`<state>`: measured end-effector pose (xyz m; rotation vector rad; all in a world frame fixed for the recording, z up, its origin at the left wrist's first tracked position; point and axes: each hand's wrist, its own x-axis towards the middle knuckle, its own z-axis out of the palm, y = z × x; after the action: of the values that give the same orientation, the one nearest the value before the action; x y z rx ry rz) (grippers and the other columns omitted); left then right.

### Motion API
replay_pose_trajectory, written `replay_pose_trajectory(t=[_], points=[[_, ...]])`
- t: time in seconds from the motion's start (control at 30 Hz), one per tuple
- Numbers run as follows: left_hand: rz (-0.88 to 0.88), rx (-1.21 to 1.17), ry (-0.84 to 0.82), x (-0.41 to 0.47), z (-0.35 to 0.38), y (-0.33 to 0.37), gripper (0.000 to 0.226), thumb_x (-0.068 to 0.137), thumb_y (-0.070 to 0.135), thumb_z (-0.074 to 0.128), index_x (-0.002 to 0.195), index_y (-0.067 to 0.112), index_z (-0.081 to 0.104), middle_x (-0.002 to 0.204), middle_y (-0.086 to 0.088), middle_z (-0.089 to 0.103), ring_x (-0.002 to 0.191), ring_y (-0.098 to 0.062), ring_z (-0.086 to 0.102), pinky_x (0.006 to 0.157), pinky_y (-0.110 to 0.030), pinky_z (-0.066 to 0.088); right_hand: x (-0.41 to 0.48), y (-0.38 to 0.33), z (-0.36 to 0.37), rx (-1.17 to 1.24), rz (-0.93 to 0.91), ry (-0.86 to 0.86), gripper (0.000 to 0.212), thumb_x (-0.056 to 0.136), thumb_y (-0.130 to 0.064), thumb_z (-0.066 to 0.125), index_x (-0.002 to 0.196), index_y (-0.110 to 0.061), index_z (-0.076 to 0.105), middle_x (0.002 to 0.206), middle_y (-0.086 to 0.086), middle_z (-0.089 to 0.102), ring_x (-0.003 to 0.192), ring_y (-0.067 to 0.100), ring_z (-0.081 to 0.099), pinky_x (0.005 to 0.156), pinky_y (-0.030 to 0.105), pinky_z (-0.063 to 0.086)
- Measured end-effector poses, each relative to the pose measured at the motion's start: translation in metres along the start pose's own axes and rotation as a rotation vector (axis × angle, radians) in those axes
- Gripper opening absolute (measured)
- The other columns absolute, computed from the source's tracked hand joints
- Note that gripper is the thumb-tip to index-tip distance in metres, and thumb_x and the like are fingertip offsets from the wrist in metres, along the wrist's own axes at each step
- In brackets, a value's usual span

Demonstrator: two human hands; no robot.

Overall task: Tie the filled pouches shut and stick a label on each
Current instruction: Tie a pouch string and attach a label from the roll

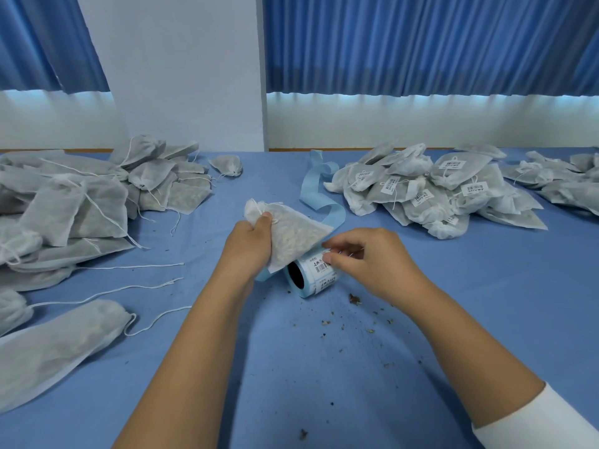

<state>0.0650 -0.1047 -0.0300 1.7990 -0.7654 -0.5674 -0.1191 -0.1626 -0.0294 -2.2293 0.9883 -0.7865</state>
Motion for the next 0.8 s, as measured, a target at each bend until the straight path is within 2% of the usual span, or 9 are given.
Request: replay_pose_trajectory(t=[0.07,0.13,0.3,0.43,0.5,0.57,0.67,0.73,0.8], points=[[0.011,0.0,-0.007,0.0001,0.0004,-0.0005,0.043,0.104,0.042,0.04,0.115,0.005,0.06,0.092,-0.007,0.061,0.081,-0.016,0.058,0.059,-0.026,0.033,-0.0005,0.0001,-0.0007,0.038,0.001,0.008,0.017,0.082,-0.02,0.078,0.099,-0.019,0.076,0.081,-0.009,0.069,0.076,0.0,0.062,0.071,0.007,0.047],[0.025,-0.009,-0.011,0.0007,0.0019,-0.0003,0.038,0.104,0.043,0.04,0.107,0.009,0.058,0.084,0.001,0.054,0.071,-0.009,0.049,0.057,-0.027,0.032,-0.0005,-0.0001,-0.0012,0.063,-0.008,0.026,0.013,0.079,-0.02,0.08,0.09,-0.022,0.075,0.079,-0.01,0.068,0.072,-0.004,0.06,0.068,0.005,0.044],[0.083,0.02,0.008,0.0007,0.004,0.0007,0.039,0.104,0.042,0.04,0.104,0.008,0.058,0.09,0.001,0.058,0.074,-0.006,0.05,0.058,-0.024,0.033,-0.0014,0.0005,-0.0002,-0.08,-0.067,0.073,0.007,0.083,-0.025,0.076,0.09,-0.024,0.077,0.079,-0.014,0.066,0.07,-0.012,0.057,0.068,0.003,0.041],[0.06,0.034,0.013,0.0018,0.0032,-0.0004,0.044,0.104,0.043,0.039,0.114,0.004,0.058,0.101,-0.003,0.059,0.081,-0.015,0.052,0.06,-0.026,0.034,-0.0048,-0.0001,0.004,-0.179,-0.152,0.124,0.008,0.087,-0.023,0.071,0.092,-0.022,0.078,0.077,-0.01,0.07,0.063,-0.011,0.054,0.068,0.006,0.042],[0.039,0.03,0.015,0.0023,0.0036,-0.0007,0.045,0.104,0.043,0.039,0.117,0.004,0.057,0.106,-0.004,0.058,0.089,-0.02,0.053,0.067,-0.03,0.035,-0.0048,0.0006,0.005,-0.193,-0.17,0.138,0.008,0.088,-0.021,0.07,0.092,-0.02,0.078,0.077,-0.009,0.07,0.062,-0.006,0.054,0.067,0.006,0.041],[0.024,0.033,0.018,0.0024,0.0039,-0.0007,0.046,0.104,0.043,0.039,0.12,0.003,0.056,0.108,-0.005,0.057,0.093,-0.022,0.052,0.07,-0.03,0.035,-0.0042,0.0009,0.0047,-0.181,-0.172,0.124,0.01,0.089,-0.021,0.069,0.095,-0.019,0.077,0.081,-0.008,0.071,0.067,0.0,0.058,0.071,0.011,0.046],[0.021,0.047,0.015,0.003,0.0043,-0.0008,0.046,0.104,0.043,0.039,0.12,0.003,0.056,0.106,-0.004,0.057,0.091,-0.021,0.051,0.062,-0.028,0.033,-0.0024,0.0024,0.0038,-0.155,-0.182,0.086,0.013,0.09,-0.02,0.068,0.1,-0.017,0.075,0.085,-0.004,0.071,0.078,0.009,0.063,0.078,0.03,0.051],[0.027,0.045,0.015,0.0034,0.0046,-0.0012,0.047,0.104,0.043,0.039,0.119,0.003,0.057,0.105,-0.004,0.057,0.09,-0.02,0.051,0.06,-0.026,0.032,-0.0015,0.0042,0.0039,-0.148,-0.187,0.088,0.013,0.089,-0.018,0.069,0.099,-0.016,0.077,0.085,-0.004,0.07,0.078,0.007,0.061,0.078,0.027,0.049],[0.029,0.039,0.015,0.0035,0.0045,-0.0014,0.047,0.104,0.043,0.04,0.119,0.003,0.057,0.106,-0.006,0.058,0.09,-0.02,0.051,0.062,-0.029,0.033,-0.0011,0.0053,0.004,-0.141,-0.184,0.092,0.013,0.089,-0.018,0.07,0.099,-0.018,0.077,0.086,-0.006,0.071,0.076,0.002,0.059,0.076,0.017,0.047]])
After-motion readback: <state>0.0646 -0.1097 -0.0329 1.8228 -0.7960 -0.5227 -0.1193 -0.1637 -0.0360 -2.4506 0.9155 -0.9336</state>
